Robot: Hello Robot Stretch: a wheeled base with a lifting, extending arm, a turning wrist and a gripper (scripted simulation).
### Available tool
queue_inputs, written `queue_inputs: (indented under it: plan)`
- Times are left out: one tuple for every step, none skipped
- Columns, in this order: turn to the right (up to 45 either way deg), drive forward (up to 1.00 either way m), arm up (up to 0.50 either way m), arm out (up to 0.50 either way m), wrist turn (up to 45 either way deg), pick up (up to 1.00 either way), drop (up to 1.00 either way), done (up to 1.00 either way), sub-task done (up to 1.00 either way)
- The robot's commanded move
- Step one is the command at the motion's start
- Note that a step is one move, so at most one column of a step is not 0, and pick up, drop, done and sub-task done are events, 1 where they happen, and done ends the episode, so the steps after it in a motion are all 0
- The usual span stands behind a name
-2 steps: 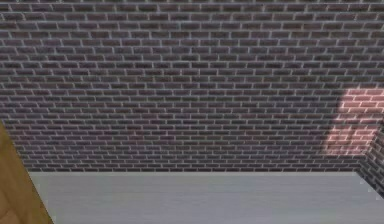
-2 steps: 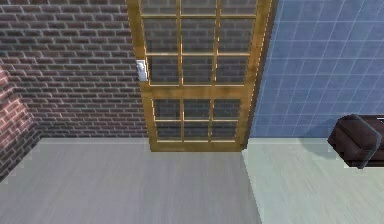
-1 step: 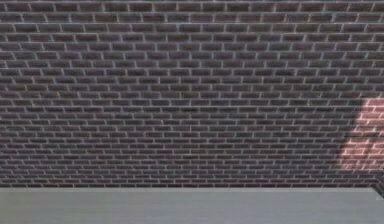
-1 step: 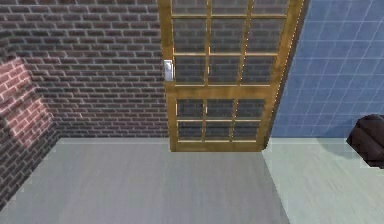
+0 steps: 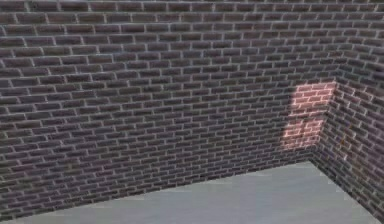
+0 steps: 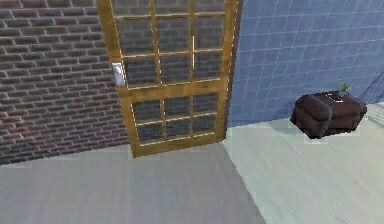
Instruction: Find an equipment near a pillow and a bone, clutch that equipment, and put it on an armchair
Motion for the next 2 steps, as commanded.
queue_inputs:
  plan:
    - [0.0, 0.60, 0.00, 0.00, 0.0, 0.00, 0.00, 0.00, 0.00]
    - [-45.0, 0.00, 0.00, 0.00, 0.0, 0.00, 0.00, 0.00, 0.00]
